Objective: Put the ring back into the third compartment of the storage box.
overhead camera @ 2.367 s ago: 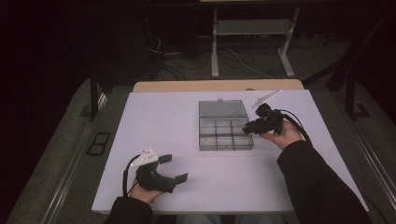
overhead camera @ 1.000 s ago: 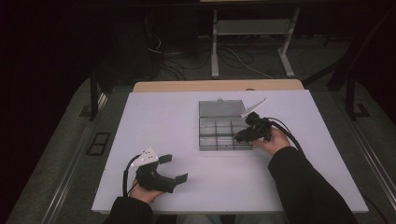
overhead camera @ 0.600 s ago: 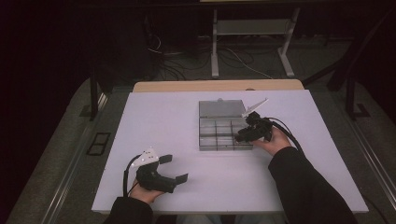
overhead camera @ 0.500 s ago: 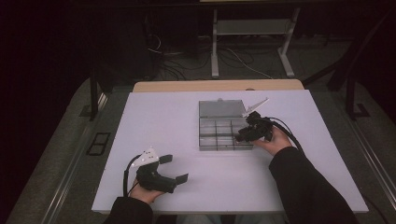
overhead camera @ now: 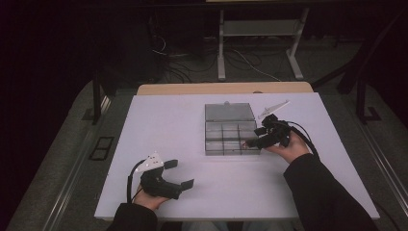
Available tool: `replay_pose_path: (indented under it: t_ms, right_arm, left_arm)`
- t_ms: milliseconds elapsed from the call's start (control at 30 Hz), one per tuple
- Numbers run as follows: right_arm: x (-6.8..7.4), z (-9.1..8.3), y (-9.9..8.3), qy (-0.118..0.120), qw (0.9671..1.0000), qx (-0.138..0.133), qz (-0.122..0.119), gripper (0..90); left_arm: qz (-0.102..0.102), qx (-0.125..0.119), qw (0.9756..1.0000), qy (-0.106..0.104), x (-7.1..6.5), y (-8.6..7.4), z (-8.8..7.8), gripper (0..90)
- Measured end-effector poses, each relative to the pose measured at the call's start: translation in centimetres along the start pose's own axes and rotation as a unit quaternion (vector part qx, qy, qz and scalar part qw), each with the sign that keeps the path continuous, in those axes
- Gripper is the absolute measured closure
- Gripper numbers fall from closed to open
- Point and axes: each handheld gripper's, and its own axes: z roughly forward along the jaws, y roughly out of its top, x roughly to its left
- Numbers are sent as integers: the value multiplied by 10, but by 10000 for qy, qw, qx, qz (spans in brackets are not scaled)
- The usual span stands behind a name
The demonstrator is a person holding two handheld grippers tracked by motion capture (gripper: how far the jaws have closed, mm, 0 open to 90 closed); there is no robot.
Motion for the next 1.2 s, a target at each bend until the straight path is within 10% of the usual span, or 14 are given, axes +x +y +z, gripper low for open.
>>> replay_pose_path:
  t_ms: [300, 1200]
  right_arm:
    - [10, -21, -10, 80, 9995, -206, 226, 0]
    - [23, -57, -79, -44, 9958, -631, 667, 0]
  left_arm:
    - [-11, 1, 10000, -7, -1, 0, 1, 0]
    - [-50, -25, 10000, 1, -1, 0, 0, 0]
